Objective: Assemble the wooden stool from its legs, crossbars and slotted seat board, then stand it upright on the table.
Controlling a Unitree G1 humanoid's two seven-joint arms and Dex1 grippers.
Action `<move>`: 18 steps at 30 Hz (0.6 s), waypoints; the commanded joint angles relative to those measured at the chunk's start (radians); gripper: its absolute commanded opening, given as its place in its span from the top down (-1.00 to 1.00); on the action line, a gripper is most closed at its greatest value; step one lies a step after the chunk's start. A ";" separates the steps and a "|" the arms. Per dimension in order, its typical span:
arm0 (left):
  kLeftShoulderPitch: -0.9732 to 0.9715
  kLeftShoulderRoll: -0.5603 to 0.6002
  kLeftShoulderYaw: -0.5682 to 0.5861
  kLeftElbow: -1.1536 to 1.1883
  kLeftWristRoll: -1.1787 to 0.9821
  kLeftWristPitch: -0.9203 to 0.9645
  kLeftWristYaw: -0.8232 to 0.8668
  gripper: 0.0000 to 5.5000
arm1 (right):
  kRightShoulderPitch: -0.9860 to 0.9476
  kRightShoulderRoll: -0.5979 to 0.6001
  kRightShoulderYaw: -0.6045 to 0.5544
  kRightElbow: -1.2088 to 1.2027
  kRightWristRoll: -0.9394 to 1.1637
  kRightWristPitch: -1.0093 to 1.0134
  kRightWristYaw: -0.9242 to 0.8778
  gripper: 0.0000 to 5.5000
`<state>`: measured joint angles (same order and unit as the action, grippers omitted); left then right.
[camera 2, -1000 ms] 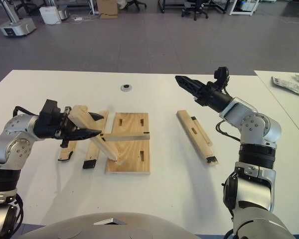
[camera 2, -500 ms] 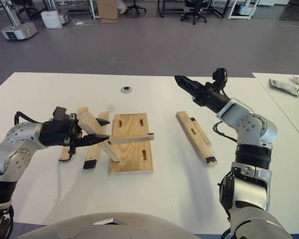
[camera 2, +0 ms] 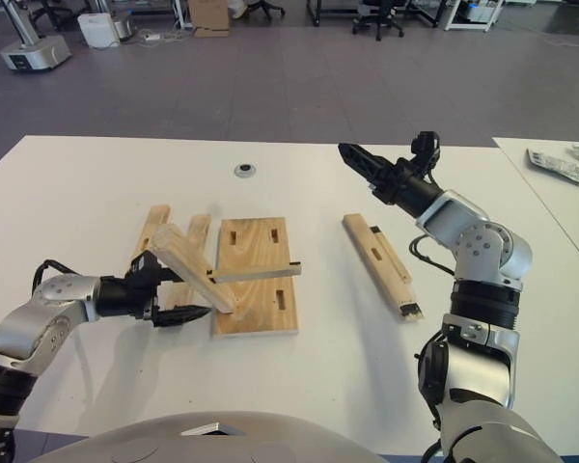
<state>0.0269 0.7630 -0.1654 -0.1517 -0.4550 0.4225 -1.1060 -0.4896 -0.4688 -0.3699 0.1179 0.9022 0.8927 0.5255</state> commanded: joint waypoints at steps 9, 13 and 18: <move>0.159 -0.273 0.192 -0.277 0.015 0.101 0.547 -0.83 | 0.077 0.018 0.021 -0.102 0.028 0.053 0.028 -0.96; 0.197 -0.283 0.195 -0.242 0.094 0.089 0.633 -0.83 | 0.074 0.027 0.025 -0.101 0.031 0.055 0.022 -0.96; 0.207 -0.270 0.160 -0.125 0.149 0.068 0.599 -0.83 | 0.083 0.033 0.018 -0.110 0.036 0.056 0.003 -0.96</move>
<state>0.2279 0.4762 0.0192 -0.3268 -0.3404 0.4989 -0.4877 -0.4153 -0.4385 -0.3478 0.0210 0.9375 0.9364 0.5432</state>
